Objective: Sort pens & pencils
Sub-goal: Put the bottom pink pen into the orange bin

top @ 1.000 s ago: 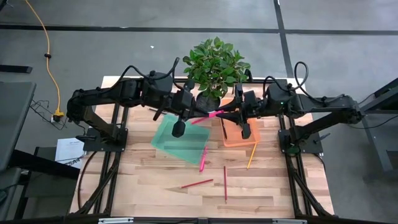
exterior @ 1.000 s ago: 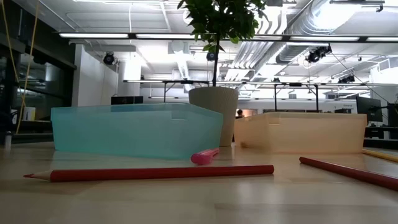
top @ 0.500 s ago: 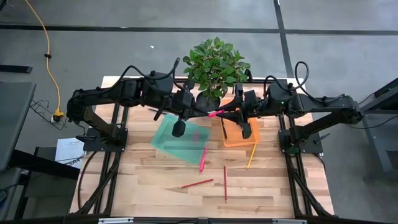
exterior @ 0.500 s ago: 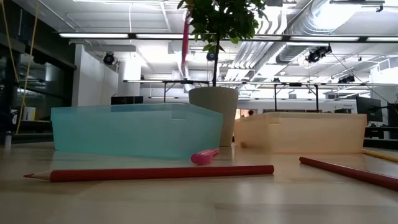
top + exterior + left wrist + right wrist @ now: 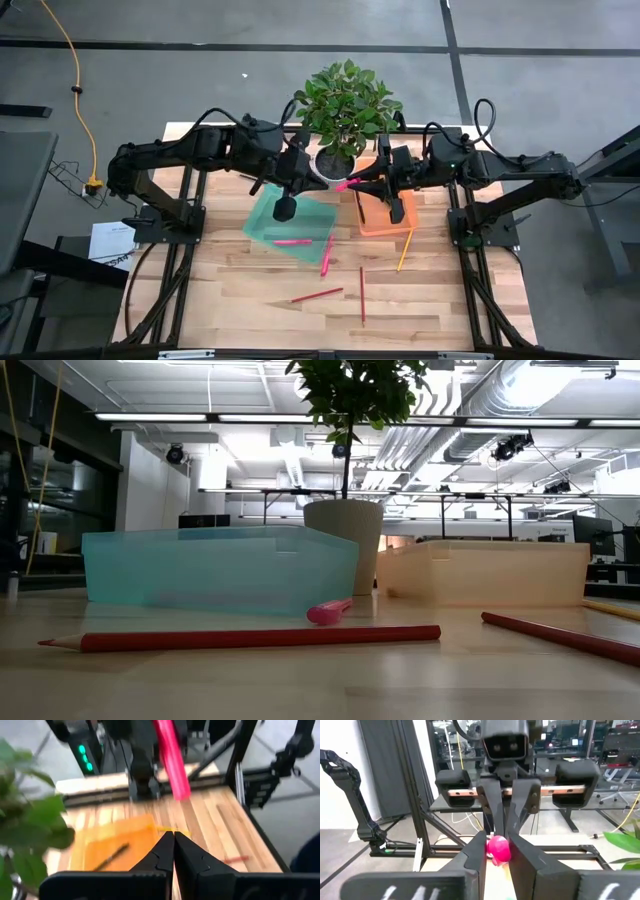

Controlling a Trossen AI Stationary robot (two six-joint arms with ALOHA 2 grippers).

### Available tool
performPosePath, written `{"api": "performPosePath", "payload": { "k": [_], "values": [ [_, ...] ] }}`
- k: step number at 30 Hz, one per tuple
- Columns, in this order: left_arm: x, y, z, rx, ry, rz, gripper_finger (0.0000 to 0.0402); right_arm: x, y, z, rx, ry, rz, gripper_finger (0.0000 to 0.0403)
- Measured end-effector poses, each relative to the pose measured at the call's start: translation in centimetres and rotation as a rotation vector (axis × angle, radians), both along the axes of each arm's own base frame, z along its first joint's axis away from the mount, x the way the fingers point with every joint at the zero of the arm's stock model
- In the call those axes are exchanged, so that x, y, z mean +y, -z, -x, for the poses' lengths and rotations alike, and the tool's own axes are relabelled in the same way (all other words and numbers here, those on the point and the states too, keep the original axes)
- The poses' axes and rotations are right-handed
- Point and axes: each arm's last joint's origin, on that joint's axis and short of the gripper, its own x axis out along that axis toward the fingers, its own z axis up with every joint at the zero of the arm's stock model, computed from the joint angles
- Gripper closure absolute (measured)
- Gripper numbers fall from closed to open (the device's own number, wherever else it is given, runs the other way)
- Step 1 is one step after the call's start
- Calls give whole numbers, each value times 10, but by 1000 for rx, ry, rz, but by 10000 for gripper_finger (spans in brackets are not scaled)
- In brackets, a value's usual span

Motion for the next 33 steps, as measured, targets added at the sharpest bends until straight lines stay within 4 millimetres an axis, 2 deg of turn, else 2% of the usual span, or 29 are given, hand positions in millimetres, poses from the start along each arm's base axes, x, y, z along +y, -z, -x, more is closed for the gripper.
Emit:
{"api": "performPosePath", "payload": {
  "k": [4, 14, 22, 27, 33],
  "values": [
    [0, 5, 3, 54, 0, 6, 395, 0, 0, 0, -1, -2, -9, 352],
    [0, 1, 1, 13, 4, 4, 391, 0, 2, 1, 27, -3, -28, 352],
    [-1, 4, 3, 48, 11, 5, 391, -3, -9, 23, 4, 46, -34, 353],
    [-2, -4, 13, 25, 13, -21, 391, -5, -17, 39, -14, 71, -44, 359],
    [-3, -16, 36, 12, -5, -38, 392, -5, -17, 46, -2, 72, -61, 378]
  ]
}}
